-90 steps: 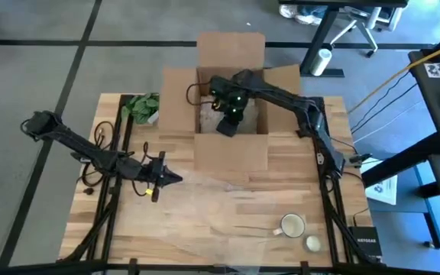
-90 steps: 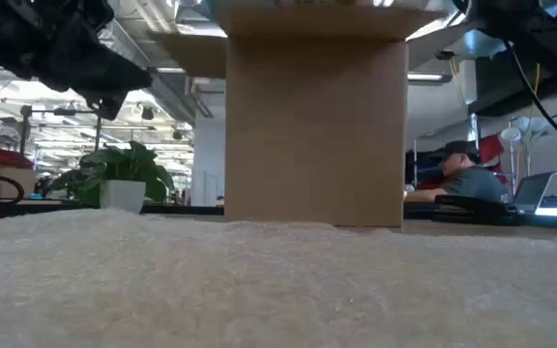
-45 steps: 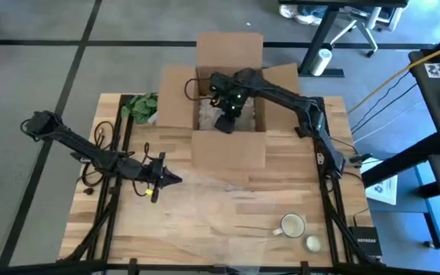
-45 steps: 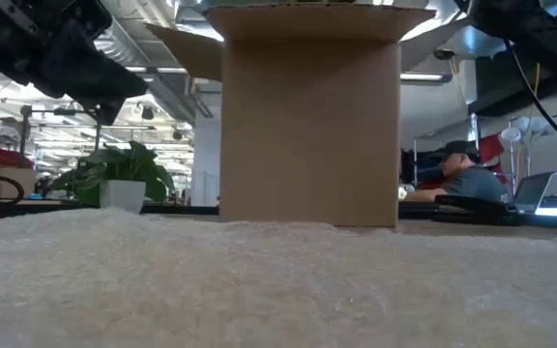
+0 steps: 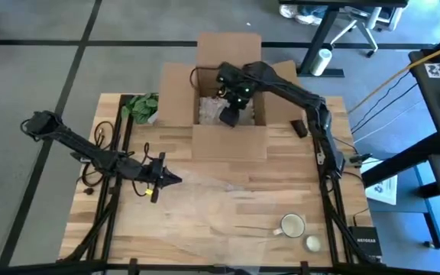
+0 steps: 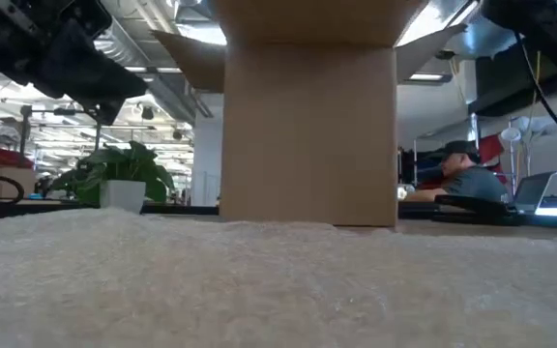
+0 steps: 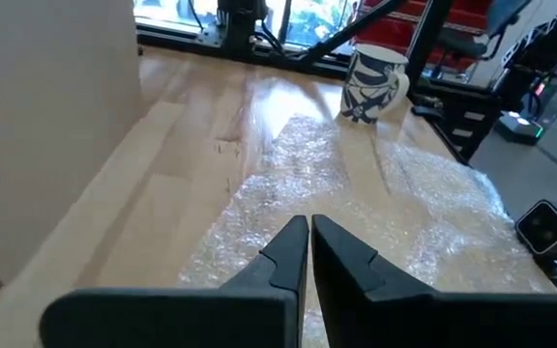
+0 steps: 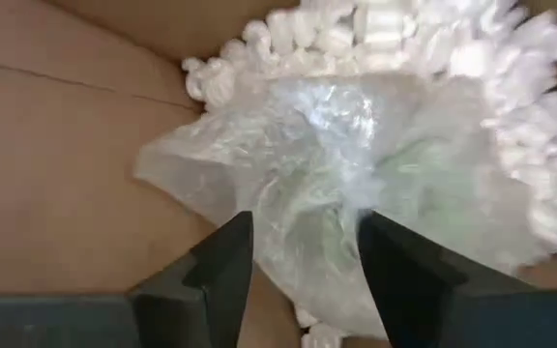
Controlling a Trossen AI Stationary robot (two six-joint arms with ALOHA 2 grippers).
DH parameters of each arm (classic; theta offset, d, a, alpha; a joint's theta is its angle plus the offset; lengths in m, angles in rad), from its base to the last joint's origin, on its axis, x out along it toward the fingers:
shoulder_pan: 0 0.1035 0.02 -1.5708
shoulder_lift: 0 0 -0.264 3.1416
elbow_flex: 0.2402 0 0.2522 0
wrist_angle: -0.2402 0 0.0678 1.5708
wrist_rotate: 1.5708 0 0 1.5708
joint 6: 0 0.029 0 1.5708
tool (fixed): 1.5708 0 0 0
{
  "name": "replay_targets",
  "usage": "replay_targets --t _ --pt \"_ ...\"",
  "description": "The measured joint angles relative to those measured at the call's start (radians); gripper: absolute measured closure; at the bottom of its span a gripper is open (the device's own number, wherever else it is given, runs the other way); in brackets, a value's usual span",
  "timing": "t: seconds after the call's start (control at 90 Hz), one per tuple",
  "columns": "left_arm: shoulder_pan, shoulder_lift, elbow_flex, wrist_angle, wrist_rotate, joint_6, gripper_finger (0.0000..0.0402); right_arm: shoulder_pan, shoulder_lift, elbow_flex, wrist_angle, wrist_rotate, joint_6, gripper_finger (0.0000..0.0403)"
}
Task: Wrap mug
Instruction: Put the wrapped green mug into the cardboard box, then wrap the white and blue mug with the bubble wrap
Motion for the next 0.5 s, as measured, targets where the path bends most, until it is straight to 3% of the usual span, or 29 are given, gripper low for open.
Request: replay_targets --t 0.378,0.5 --pt "0.0 0.0 0.0 0.003 0.0 -0.004 0.0402 0.007 -0.163 0.0 0.078 0.115 0.05 0.0234" --pt "0.0 0.0 0.0 0.005 0.0 -0.007 0.0402 0.034 -0.214 0.001 0.063 0.154 0.058 0.0255"
